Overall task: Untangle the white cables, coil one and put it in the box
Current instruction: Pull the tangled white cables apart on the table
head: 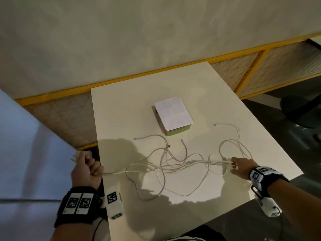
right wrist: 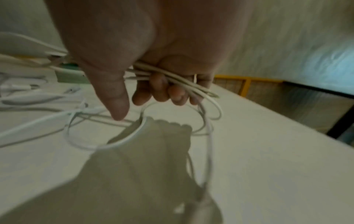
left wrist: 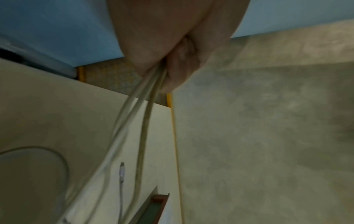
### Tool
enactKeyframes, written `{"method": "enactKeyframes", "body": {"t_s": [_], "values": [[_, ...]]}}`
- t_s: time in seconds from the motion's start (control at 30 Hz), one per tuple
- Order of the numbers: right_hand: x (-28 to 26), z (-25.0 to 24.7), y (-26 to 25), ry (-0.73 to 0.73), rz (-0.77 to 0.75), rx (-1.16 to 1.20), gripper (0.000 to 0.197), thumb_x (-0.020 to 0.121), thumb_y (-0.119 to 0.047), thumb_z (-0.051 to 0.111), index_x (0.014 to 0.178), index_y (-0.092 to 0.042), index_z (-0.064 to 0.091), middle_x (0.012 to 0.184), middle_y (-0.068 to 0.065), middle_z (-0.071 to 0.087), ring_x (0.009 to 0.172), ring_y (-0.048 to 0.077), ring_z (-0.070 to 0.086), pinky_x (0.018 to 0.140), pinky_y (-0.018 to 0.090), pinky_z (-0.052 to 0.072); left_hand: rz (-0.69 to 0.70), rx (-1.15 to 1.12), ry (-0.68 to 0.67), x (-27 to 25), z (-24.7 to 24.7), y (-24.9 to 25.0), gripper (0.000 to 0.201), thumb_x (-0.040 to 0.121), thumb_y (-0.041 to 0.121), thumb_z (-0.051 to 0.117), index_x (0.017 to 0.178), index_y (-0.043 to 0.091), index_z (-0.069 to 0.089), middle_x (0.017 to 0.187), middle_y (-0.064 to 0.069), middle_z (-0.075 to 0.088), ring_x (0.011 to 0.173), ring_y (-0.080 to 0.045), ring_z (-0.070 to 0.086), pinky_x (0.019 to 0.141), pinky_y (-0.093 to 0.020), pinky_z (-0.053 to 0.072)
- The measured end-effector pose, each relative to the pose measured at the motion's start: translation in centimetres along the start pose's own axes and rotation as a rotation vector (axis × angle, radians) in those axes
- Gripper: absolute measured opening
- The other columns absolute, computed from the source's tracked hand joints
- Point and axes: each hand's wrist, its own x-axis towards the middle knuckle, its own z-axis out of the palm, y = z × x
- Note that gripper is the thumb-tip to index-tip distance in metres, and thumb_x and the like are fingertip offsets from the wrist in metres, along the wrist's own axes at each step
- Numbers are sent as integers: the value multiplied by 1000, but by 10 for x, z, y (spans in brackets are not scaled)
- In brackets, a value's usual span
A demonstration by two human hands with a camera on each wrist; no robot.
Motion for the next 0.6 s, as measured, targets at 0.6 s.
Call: {"method": "enactKeyframes", "body": {"t_s": [0.6], "values": [[53, -57, -213, 111, -193, 342, 32, 93, -27, 46, 109, -4, 62, 119, 14, 62, 112, 34, 57, 93, 33, 44, -133, 82, 22, -13, -7, -24, 39, 99, 31, 36, 62, 20, 33, 32, 9, 25, 23, -3, 20, 32, -10, 14]]}}
